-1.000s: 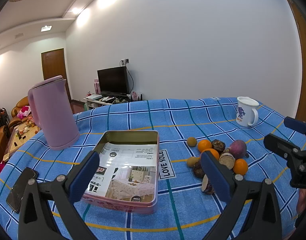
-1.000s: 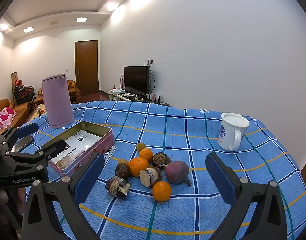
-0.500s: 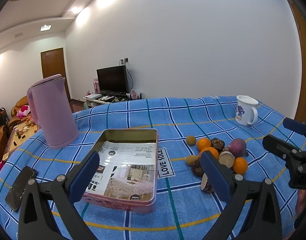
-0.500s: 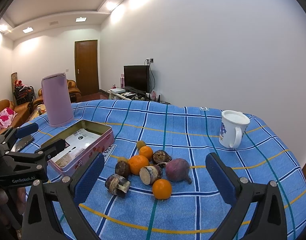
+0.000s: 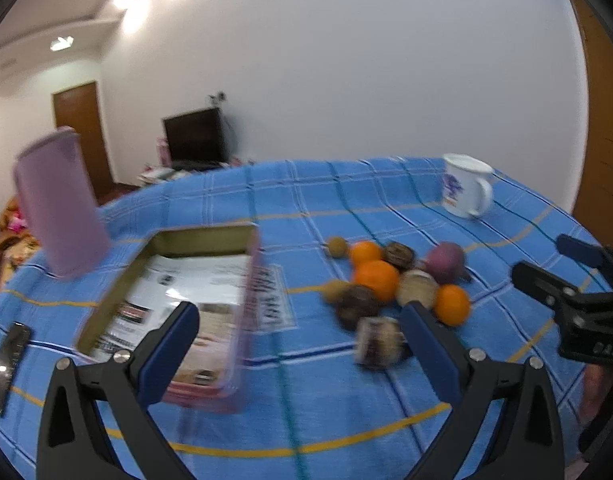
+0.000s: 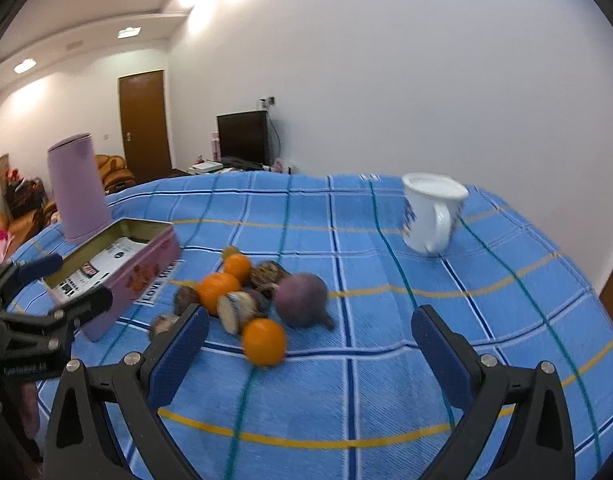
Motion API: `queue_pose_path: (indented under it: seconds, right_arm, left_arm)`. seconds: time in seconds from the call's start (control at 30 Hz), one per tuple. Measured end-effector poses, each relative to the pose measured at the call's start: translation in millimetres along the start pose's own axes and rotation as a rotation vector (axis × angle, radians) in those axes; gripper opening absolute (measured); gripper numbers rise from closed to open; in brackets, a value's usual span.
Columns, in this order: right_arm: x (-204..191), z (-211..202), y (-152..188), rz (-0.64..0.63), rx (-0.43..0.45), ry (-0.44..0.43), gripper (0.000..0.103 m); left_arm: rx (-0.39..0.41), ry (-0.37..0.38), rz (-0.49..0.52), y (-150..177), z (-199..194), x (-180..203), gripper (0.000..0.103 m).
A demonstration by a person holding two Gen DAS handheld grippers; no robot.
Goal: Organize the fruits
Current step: 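Grasp the cut brown taro piece with the left gripper while the right gripper approaches an orange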
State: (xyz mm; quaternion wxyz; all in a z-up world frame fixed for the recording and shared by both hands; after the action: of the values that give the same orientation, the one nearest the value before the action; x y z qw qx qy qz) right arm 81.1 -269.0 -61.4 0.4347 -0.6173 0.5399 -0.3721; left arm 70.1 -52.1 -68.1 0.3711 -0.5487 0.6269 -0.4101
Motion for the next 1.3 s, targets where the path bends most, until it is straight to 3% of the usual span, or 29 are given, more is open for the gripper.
queue_pose_path:
  seconds: [0.1, 0.23, 0.37, 0.4, 0.47, 0.53, 0.67, 0.8, 0.97, 1.3]
  right_arm:
    - [8, 3, 5, 0.023, -0.012, 0.003, 0.102]
    - [12, 7, 11, 0.023, -0.026, 0.005, 0.102]
    - [13, 10, 14, 0.033, -0.038, -0.003, 0.102]
    - [12, 10, 15, 0.034, -0.039, -0.004, 0.102]
    - [10, 11, 15, 0.037, -0.044, -0.016, 0.101]
    - [6, 14, 16, 0.036, -0.049, -0.025, 0.098]
    - [-4, 27, 23, 0.039, -0.113, -0.084, 0.069]
    - [-14, 37, 25, 0.023, -0.157, -0.108, 0.063]
    - [-25, 56, 28, -0.011, -0.21, -0.111, 0.043]
    - [-41, 71, 34, -0.045, -0.268, -0.127, 0.043]
  left_arm:
    - [-0.045, 0.061, -0.005, 5, 12, 16, 0.098]
    - [-0.115, 0.117, -0.009, 13, 29, 36, 0.084]
    - [-0.177, 0.143, 0.017, 25, 41, 49, 0.077]
    - [-0.191, 0.149, 0.02, 27, 44, 51, 0.074]
    - [-0.22, 0.16, 0.019, 31, 50, 53, 0.057]
    - [-0.223, 0.189, 0.003, 31, 50, 52, 0.05]
    - [-0.215, 0.178, 0.002, 31, 47, 45, 0.049]
    - [-0.169, 0.166, -0.005, 24, 40, 33, 0.049]
    - [-0.143, 0.148, -0.013, 17, 43, 20, 0.049]
    - [-0.149, 0.157, -0.029, 17, 55, 15, 0.049]
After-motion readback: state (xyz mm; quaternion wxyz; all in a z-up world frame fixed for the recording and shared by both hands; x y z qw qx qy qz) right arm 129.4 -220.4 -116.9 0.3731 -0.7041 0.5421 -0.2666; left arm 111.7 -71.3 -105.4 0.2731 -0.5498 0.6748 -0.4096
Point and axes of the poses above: each gripper's, at about its wrist camera, not at the fingertips, and z roughly the way its jaws point, x to its right, y to its underside, the point moved 6 cm from there along z, roughly the way its jaws point, and after that the axes turned 9 degrees about x, right-handed, at the moved point
